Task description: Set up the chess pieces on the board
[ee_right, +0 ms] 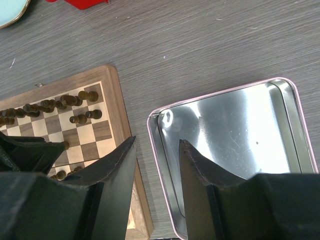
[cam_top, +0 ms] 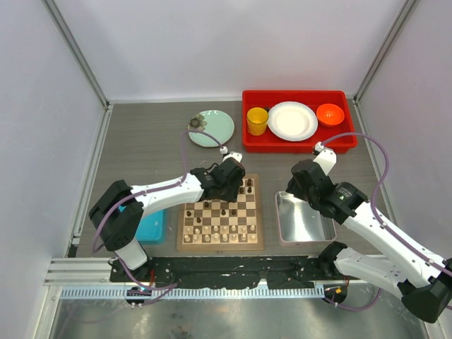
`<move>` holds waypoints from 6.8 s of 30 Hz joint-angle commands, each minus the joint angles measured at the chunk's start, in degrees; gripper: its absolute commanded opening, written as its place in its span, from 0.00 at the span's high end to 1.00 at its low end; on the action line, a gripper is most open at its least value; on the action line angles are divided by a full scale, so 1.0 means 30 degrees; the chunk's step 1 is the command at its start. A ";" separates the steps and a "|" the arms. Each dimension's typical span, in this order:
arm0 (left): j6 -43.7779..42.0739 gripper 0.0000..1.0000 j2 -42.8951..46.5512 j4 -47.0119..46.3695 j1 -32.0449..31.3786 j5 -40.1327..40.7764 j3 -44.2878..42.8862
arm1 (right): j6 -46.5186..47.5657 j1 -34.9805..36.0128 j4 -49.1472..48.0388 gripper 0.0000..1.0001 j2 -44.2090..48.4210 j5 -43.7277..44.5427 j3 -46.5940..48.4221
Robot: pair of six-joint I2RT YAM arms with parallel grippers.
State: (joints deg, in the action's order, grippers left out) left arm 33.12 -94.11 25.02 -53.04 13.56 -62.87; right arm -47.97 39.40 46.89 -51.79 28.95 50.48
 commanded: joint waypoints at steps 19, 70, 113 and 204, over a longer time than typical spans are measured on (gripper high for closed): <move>0.0589 0.76 -0.0624 -0.0780 -0.0075 0.0519 0.0127 | 0.0080 -0.0476 0.0130 0.55 0.0857 0.0282 -0.0244; 0.0179 0.76 -0.2674 -0.2069 -0.0076 0.2511 -0.2099 | 0.0110 -0.0769 0.0511 0.55 0.1209 0.0223 -0.0478; 0.0209 0.71 -0.1825 -0.1600 -0.0075 0.2745 -0.1895 | 0.0021 -0.0857 0.0658 0.55 0.1502 0.0106 -0.0801; 0.1527 0.52 0.5206 0.1710 -0.1862 0.1104 0.2939 | 0.0168 -0.0974 0.0863 0.55 0.1677 0.0311 -0.0859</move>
State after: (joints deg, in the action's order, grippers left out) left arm 36.05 -80.82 29.54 -58.19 17.15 -55.07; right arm -47.70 36.88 49.54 -47.51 28.42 47.62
